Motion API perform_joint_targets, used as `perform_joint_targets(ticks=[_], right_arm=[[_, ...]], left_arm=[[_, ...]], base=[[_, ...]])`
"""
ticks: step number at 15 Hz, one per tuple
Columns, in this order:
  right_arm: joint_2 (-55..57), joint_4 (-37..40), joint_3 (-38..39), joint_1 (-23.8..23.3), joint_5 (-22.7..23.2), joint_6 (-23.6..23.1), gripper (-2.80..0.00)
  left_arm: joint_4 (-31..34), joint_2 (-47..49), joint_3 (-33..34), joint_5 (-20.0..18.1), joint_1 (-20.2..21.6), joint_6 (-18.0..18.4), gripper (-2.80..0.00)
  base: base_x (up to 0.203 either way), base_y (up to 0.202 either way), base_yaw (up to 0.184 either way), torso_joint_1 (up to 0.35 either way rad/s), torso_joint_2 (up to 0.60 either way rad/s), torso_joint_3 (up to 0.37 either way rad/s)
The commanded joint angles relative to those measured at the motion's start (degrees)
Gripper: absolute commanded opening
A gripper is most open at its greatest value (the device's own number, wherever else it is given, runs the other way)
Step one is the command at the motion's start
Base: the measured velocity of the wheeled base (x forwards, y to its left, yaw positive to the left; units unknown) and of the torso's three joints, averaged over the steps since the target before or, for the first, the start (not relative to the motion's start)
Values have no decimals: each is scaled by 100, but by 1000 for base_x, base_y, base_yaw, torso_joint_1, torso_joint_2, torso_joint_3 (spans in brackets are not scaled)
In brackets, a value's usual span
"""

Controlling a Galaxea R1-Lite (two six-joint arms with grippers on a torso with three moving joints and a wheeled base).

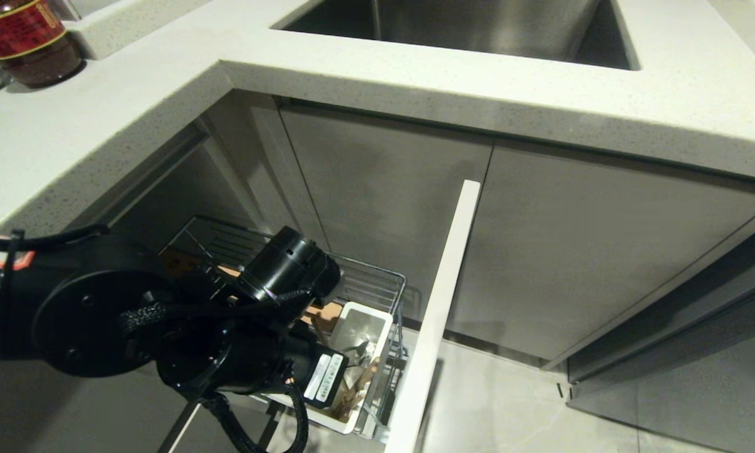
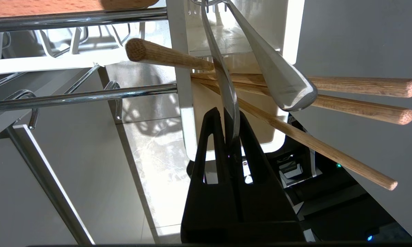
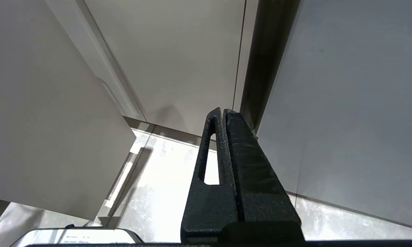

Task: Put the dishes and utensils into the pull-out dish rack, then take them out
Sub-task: Take the fork out of the cupboard

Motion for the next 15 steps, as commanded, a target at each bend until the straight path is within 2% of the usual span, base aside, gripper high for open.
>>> perform_joint_targets(ticks=[1,9,15], right_arm=[[-4,-6,149,2,1,2,-280],[-4,-6,149,2,1,2,-280],[-4,-4,149,2,1,2,-280]], left_arm=[[20,-84,-3,25,-17,-7,-280],[126,-1018,-144,35,-220,2,-280],[1106,-1515,-645,46,-383,-20,-280]], base=[[0,0,0,0,0,0],[0,0,0,0,0,0],[0,0,0,0,0,0]])
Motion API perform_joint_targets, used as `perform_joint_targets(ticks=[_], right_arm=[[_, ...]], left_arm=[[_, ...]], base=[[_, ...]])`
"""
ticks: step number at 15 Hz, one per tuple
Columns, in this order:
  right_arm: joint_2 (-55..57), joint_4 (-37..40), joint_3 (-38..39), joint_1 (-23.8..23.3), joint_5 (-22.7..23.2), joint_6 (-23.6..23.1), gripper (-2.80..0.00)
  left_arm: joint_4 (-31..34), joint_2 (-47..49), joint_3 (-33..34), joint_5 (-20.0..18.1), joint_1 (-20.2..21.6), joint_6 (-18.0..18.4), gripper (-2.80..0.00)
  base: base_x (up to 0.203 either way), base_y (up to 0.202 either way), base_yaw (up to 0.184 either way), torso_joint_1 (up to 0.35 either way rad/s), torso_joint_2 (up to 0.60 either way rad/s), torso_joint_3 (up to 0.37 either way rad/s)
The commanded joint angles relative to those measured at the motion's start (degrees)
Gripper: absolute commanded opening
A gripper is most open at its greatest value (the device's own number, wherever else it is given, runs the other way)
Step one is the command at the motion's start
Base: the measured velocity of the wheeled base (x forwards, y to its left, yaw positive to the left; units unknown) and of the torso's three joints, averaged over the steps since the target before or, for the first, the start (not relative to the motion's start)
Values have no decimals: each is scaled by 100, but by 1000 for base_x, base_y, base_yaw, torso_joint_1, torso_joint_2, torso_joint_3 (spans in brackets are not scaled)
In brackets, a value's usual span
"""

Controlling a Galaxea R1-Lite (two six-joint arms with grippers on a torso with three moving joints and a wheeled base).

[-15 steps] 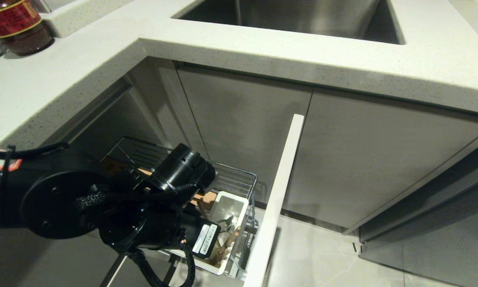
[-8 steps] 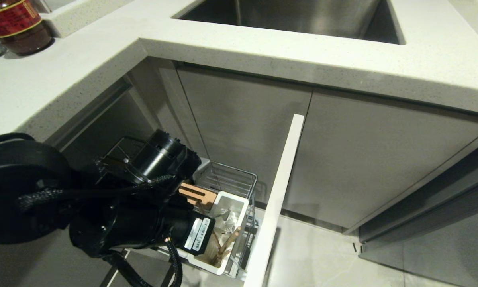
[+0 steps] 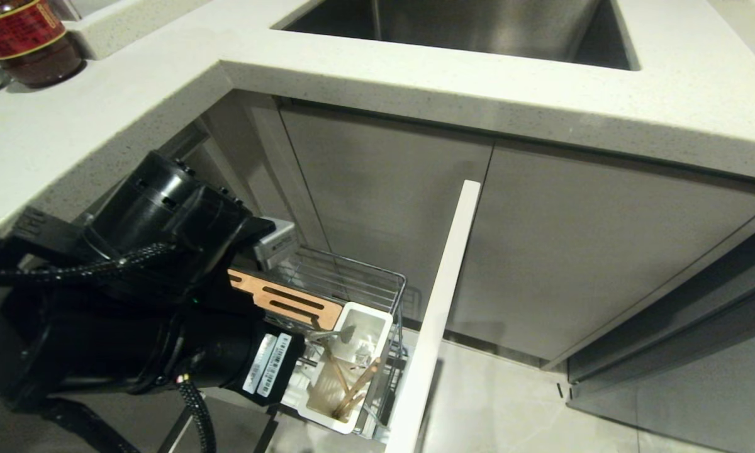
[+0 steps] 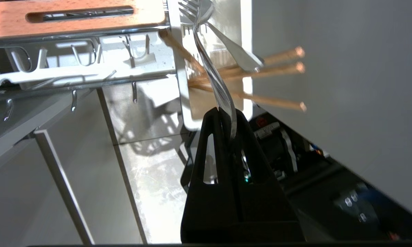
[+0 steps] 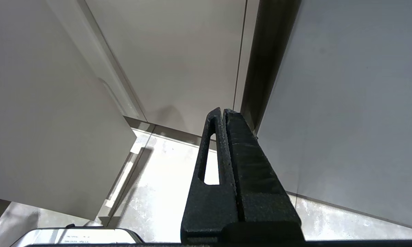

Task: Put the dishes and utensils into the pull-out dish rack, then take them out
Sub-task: Take the fork out of the cupboard

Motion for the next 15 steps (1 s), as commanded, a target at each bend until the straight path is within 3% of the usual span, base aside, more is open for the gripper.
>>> perform_joint_targets(ticks=[1,6,15], right_arm=[[-4,-6,149,2,1,0,-280],[-4,-6,149,2,1,0,-280],[-4,-6,149,2,1,0,-280]], left_arm=[[288,-343,-209,12,-81,-13,-280],[681,-983,-644,5,-125,-13,-280],[658,-2272,-1540,3,8,-3,-280]], base=[[0,0,0,0,0,0],[0,0,0,0,0,0],[0,0,0,0,0,0]])
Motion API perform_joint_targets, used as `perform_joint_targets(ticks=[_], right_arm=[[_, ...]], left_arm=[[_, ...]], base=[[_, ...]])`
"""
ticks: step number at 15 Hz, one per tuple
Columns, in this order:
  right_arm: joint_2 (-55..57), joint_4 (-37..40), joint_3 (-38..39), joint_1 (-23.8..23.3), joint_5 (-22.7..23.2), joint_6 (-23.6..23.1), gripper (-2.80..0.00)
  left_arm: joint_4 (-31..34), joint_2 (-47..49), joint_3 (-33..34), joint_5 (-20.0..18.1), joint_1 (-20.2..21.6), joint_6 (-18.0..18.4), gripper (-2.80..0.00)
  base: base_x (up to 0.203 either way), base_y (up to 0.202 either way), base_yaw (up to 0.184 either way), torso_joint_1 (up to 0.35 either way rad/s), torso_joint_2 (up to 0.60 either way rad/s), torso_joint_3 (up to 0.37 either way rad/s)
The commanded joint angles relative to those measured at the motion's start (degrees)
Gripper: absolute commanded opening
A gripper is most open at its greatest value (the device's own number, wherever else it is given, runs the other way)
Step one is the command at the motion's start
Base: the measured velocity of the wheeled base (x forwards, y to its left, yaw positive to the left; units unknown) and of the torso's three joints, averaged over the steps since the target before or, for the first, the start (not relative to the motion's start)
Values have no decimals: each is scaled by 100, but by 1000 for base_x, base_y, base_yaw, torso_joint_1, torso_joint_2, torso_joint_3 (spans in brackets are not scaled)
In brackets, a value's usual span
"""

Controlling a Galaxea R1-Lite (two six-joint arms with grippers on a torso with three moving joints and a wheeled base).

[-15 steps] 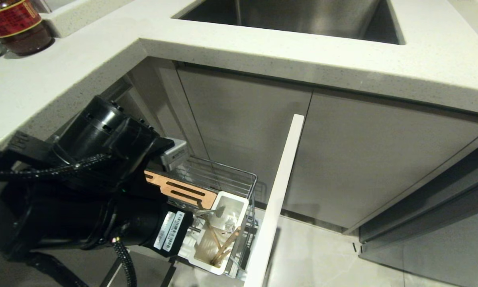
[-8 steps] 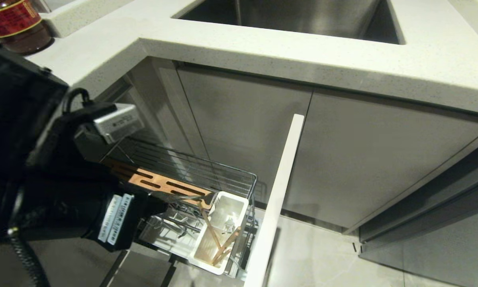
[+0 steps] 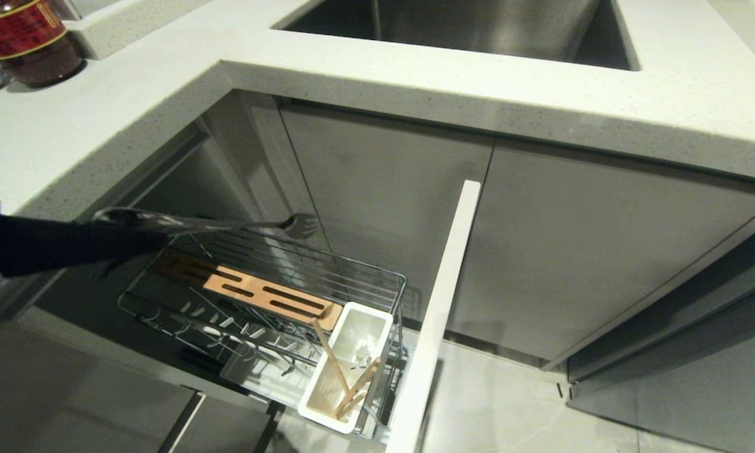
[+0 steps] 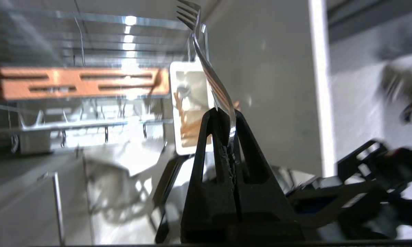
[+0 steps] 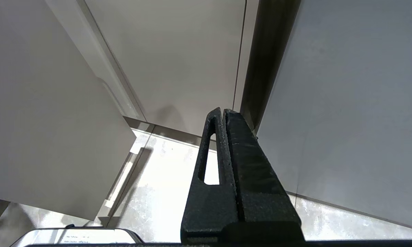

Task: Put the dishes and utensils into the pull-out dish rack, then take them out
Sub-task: Take the fork out of the cupboard

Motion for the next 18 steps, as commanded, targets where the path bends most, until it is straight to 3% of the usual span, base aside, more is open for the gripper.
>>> perform_joint_targets(ticks=[1,6,10,14,18], right_arm=[[-4,-6,149,2,1,1,-280],[-4,-6,149,2,1,1,-280],[-4,-6,149,2,1,1,-280],[-4,-6,149,2,1,1,-280],[-4,-6,149,2,1,1,-280]], left_arm=[[2,-493,-346,9,188,12,-280],[-14,-946,-989,-20,974,150,-280],[-245,-1339,-1233,10,2062,694,-280],[-454,-1486,-1195,258,3462,1224,-280],[-560,-1501,-462,809,4651,1594,-280]], base=[[0,0,0,0,0,0],[0,0,0,0,0,0],[0,0,0,0,0,0],[0,0,0,0,0,0],[0,0,0,0,0,0]])
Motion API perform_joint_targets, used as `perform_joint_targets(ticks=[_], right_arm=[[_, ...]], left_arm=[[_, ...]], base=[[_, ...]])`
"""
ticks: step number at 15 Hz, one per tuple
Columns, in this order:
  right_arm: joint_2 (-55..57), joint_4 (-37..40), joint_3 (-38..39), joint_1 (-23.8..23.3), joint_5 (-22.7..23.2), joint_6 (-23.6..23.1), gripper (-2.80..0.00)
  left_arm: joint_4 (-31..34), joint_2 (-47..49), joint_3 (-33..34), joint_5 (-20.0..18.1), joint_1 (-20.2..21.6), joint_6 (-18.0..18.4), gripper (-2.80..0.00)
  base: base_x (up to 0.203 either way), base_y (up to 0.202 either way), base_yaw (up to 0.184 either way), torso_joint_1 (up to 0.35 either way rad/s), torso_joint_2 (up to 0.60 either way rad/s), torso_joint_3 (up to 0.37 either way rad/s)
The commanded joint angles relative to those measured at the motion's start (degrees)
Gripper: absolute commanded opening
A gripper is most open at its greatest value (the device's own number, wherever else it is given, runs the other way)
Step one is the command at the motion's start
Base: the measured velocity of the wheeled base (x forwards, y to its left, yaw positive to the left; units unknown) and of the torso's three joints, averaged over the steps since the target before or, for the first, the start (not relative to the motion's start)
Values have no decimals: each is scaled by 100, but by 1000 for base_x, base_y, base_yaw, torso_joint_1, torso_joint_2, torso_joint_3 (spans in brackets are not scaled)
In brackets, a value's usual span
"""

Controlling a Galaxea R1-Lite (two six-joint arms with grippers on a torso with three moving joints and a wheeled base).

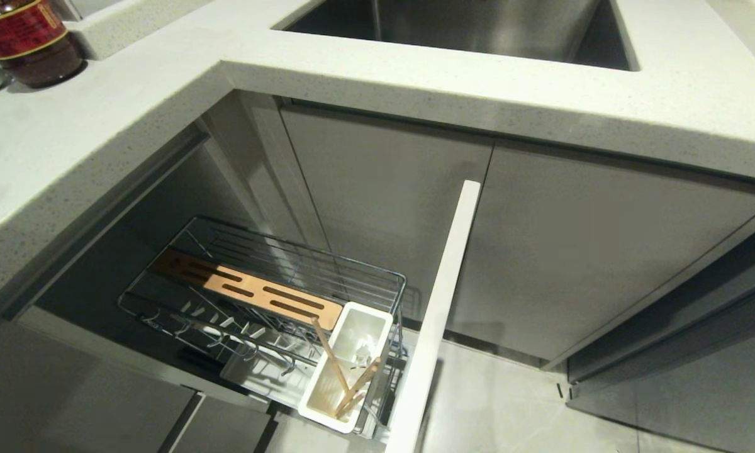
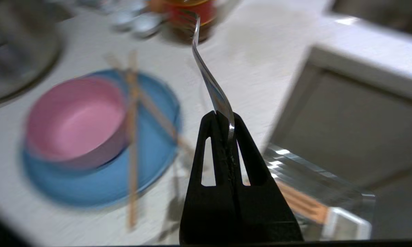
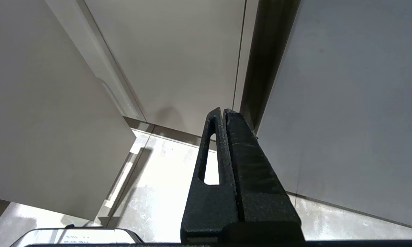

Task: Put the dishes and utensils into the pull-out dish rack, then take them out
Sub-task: Take the fork out of the cupboard, then close the cupboard

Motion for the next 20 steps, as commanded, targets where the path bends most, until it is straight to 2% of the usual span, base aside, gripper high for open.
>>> perform_joint_targets(ticks=[1,4,8,10,20], right_arm=[[-4,-6,149,2,1,1,-280],[-4,-6,149,2,1,1,-280],[-4,-6,149,2,1,1,-280],[-4,-6,149,2,1,1,-280],[-4,-6,149,2,1,1,-280]], left_arm=[[-213,-6,645,317,535,86,-280],[-1451,-18,1711,648,867,367,-280],[-3581,-14,3117,655,1421,776,-280],[-3776,21,3332,594,1469,812,-280],[-3900,51,3639,506,1479,787,-280]], base=[[0,0,0,0,0,0],[0,0,0,0,0,0],[0,0,0,0,0,0],[0,0,0,0,0,0],[0,0,0,0,0,0]])
